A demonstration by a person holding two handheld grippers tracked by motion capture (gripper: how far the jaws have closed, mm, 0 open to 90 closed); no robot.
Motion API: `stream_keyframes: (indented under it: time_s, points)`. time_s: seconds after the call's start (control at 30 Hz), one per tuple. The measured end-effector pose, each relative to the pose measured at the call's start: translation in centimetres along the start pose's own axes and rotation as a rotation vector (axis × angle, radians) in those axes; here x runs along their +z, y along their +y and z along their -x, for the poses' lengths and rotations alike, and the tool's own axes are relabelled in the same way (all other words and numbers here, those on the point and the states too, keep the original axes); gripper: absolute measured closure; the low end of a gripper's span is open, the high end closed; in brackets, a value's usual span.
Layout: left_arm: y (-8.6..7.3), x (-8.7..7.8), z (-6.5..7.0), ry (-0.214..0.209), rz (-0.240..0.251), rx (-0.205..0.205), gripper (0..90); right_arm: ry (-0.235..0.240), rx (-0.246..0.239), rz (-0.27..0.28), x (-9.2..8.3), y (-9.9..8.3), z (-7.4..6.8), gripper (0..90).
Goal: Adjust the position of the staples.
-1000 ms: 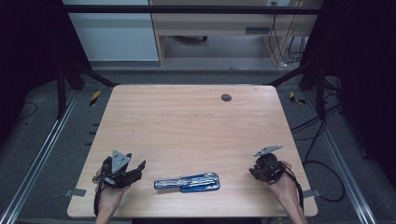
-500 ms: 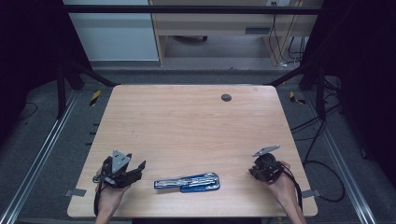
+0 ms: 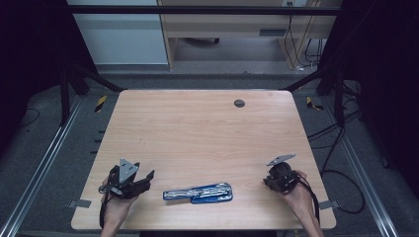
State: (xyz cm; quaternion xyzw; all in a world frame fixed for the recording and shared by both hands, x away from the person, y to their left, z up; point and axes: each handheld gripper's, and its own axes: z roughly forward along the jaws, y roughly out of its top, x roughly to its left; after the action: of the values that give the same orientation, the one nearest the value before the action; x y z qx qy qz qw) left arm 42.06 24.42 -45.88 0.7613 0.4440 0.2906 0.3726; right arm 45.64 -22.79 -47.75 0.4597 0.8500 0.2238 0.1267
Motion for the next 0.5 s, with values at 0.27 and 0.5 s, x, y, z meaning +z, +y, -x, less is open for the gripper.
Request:
stream_keyframes:
  time_s: [0.27, 0.5]
  points:
    - [0.0, 0.0, -0.1, 0.0, 0.0, -0.001, 38.7, 0.013, -0.038, 0.036, -1.0, 0.2, 0.0, 77.9]
    - [0.0, -0.1, -0.1, -0.001, 0.0, -0.003, 38.7, 0.038, -0.132, 0.079, -1.9, 0.8, -0.6, 78.0]
